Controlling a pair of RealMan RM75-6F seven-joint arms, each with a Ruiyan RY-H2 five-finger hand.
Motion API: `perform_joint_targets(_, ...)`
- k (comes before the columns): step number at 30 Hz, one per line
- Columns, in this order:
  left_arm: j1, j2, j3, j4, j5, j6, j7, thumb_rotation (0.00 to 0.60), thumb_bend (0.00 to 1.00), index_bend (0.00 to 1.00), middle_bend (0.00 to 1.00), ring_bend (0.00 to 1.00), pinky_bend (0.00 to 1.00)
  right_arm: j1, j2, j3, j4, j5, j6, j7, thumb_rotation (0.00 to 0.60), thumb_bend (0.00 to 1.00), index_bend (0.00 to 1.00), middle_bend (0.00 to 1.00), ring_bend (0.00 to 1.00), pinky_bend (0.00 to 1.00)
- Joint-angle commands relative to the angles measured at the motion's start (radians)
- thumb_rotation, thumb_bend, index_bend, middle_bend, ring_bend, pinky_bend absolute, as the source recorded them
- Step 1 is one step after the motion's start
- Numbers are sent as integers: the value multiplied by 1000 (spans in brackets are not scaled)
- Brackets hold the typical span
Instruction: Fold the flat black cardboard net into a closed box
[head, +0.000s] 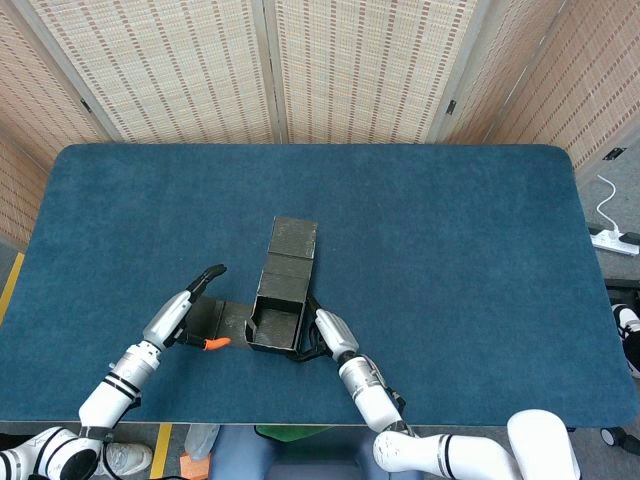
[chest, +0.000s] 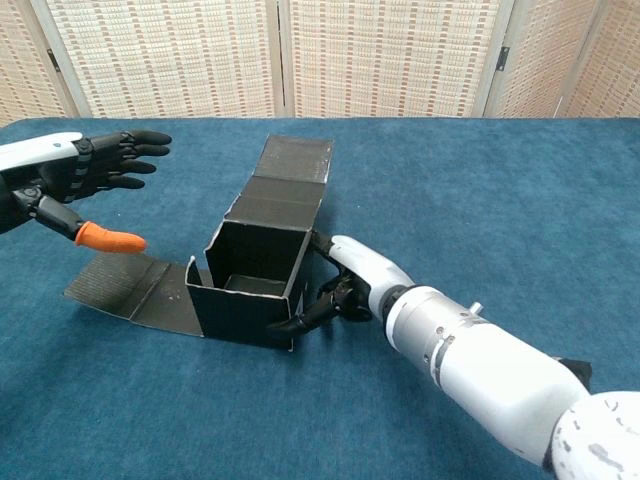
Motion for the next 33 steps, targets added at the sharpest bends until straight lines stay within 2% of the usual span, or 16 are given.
perform_joint_targets(1, 8, 3, 5, -3, 3, 10, -4, 600, 173, 0, 0, 0, 61, 3, -47, 18, 48, -27, 20, 18, 600, 0, 0, 80, 708, 1000)
perform_joint_targets(4, 22, 1, 8, -5, 6, 32, -10, 600, 174, 0, 0, 0, 69, 8, -96, 36, 101, -58, 44, 38, 600, 20, 4, 194, 743, 1000)
perform_joint_targets(6, 33, -2, 8, -5, 9, 53, -15, 600, 173, 0, 0, 0, 86, 14, -136, 58, 149, -78, 68, 55, 600, 77, 50, 271, 763, 1000)
perform_joint_targets(9, 54, -14, 0, 0, 10, 102, -13, 600, 176, 40, 3, 5, 174, 31, -170, 104, 194, -89, 68, 87, 600, 207, 204, 403, 790, 1000)
perform_joint_targets(10, 62, -17, -2, 2, 11, 120, -13, 600, 177, 101, 33, 45, 252, 36, -172, 117, 201, -89, 61, 91, 600, 246, 260, 448, 795, 1000)
perform_joint_targets(12, 79, -23, -5, 4, 24, 162, -24, 600, 177, 224, 117, 185, 433, 45, -162, 145, 195, -80, 38, 98, 600, 282, 315, 492, 799, 1000)
perform_joint_targets(14, 93, -24, -2, 10, 45, 194, -29, 600, 178, 380, 281, 452, 673, 47, -142, 176, 168, -63, 13, 111, 600, 298, 355, 520, 799, 1000)
perform_joint_targets(15, 100, -22, 4, 11, 63, 212, -34, 600, 178, 432, 360, 554, 744, 47, -122, 198, 141, -45, -9, 121, 600, 301, 365, 526, 799, 1000)
perform_joint_targets(17, 111, -24, 14, 15, 96, 244, -41, 600, 179, 493, 457, 670, 832, 46, -83, 229, 89, -16, -51, 136, 600, 303, 383, 538, 799, 1000)
perform_joint_targets(20, 119, -7, 54, 15, 186, 280, -69, 600, 181, 538, 549, 793, 933, 41, -8, 270, -1, 22, -116, 162, 600, 303, 391, 544, 799, 1000)
perform_joint_targets(24, 70, 48, 161, 38, 384, 259, -202, 600, 186, 559, 560, 871, 997, 31, 105, 315, -129, 102, -211, 197, 600, 303, 392, 546, 799, 1000)
perform_joint_targets(27, 15, 47, 214, 87, 460, 202, -258, 600, 196, 558, 556, 890, 1000, 18, 193, 329, -219, 143, -280, 227, 600, 303, 392, 546, 799, 1000)
perform_joint_targets(33, -45, -38, 242, 153, 452, 90, -235, 600, 218, 504, 526, 891, 1000, -27, 336, 336, -355, 179, -368, 308, 600, 302, 392, 549, 799, 1000)
